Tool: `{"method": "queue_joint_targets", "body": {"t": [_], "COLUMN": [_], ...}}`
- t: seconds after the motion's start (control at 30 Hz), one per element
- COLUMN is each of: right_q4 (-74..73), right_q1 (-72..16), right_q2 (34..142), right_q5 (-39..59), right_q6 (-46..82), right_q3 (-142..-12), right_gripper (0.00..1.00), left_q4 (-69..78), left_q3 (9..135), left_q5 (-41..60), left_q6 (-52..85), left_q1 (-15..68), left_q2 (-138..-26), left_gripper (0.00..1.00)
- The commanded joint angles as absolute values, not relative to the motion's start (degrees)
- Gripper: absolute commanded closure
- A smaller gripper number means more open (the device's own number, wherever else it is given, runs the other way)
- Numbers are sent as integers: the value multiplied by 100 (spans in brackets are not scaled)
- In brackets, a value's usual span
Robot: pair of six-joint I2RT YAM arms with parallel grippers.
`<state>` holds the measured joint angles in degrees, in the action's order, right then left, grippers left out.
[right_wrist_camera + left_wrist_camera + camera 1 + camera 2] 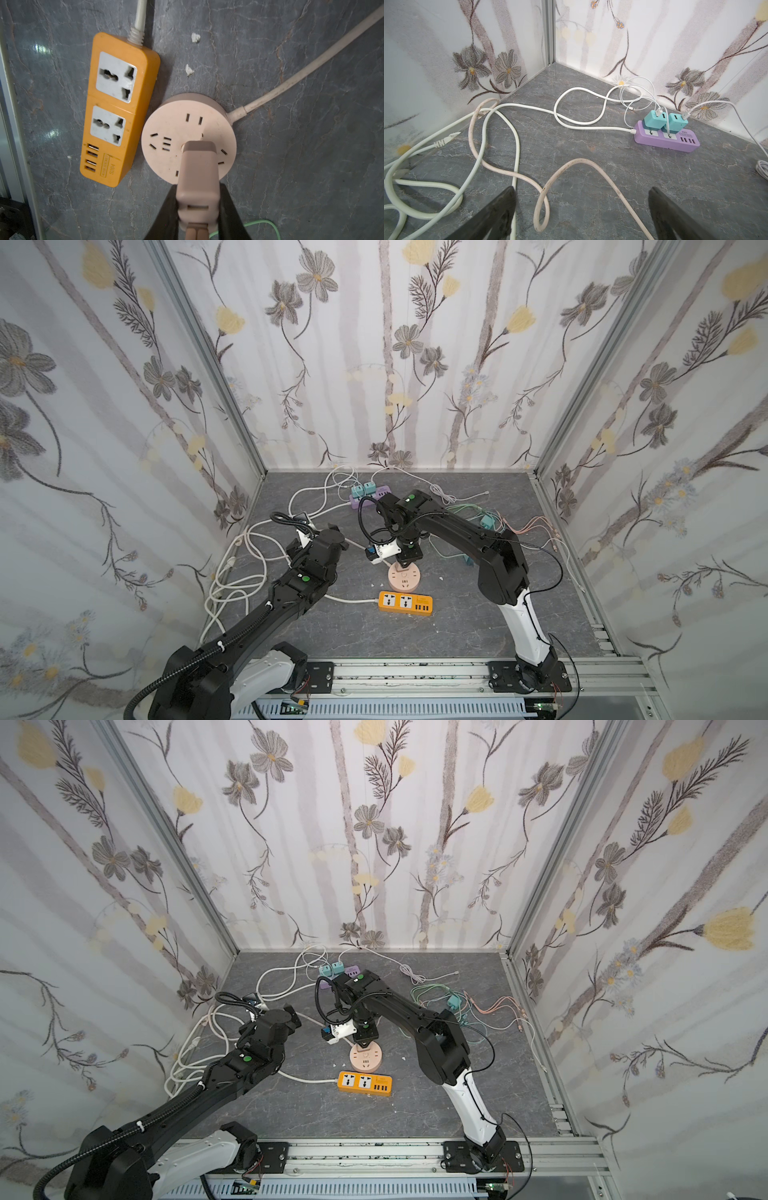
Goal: Insert the plug
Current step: 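Lower and press the pink charger prongs into the round pink socket with the right gripper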
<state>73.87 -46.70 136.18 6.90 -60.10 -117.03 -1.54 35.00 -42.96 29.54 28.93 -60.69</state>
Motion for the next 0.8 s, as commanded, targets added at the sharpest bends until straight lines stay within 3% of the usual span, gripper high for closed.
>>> {"method": "queue_joint_targets", "body": {"t": [0.0,0.47,0.77], "right_q4": [7260,7234,7139], "right_q1": [-4708,-4673,-4673], "right_q2": [13678,13442,13583], "right_q5": [783,317,609], "right_q6": [-6056,-6177,-6074], "right_q3": [-11667,-11577,-11567], "right_gripper": [100,100,100], "left_q4": [-176,-211,-228], "left_q3": [3494,3502,3522], "left_q5": [-4318,-4240,-4206], "left_q6": [3113,3151,3173], "left_q1": [2874,2834,2821], "left_q2": [-6106,-6160,-6187], "left_gripper": [0,0,0]}}
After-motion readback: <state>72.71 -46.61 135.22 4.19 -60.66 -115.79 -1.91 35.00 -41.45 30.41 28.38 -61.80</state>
